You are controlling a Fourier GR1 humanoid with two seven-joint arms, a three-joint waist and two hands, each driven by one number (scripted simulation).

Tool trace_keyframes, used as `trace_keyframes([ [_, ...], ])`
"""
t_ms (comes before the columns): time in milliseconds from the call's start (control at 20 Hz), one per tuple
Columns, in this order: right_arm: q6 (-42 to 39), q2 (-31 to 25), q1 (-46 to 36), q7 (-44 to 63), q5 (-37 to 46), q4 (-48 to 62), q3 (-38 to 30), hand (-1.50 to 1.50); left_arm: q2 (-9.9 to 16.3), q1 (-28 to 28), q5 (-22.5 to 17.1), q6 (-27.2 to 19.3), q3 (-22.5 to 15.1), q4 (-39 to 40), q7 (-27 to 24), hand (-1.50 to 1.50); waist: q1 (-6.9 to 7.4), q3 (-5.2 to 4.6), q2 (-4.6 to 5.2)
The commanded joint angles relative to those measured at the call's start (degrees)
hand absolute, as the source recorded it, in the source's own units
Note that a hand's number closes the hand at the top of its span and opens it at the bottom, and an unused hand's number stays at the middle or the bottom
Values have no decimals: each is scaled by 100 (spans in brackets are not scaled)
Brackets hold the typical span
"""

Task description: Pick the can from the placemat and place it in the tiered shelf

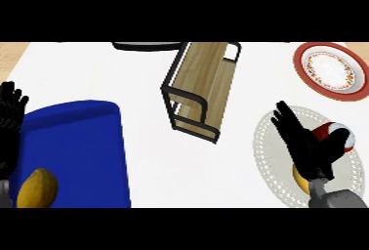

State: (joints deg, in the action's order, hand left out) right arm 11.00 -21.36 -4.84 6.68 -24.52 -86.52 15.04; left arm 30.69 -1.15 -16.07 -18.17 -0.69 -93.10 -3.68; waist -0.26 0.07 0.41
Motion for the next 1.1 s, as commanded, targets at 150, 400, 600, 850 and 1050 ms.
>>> trace_keyframes([
  [150,-2638,-738,-1041,-157,-663,-618,376,150,-295,-311,8,-85,-269,-6,275,0,160,14,-19],
  [400,-4422,-1523,-1461,-501,-1892,321,-505,-150,-480,-454,-15,-47,-559,30,640,0,137,17,49],
  [600,-6046,-1997,-1857,-799,-2695,1084,-868,-150,-796,-564,130,-218,-830,106,663,0,183,21,88],
  [850,-8072,-3011,-2240,-1018,-2414,1359,-1075,-150,-728,-399,107,-128,-780,5,650,0,212,10,29],
  [1050,-8683,-3482,-2551,-1080,-1657,759,-1317,-150,-836,-433,125,-211,-794,20,644,0,152,20,-3],
])
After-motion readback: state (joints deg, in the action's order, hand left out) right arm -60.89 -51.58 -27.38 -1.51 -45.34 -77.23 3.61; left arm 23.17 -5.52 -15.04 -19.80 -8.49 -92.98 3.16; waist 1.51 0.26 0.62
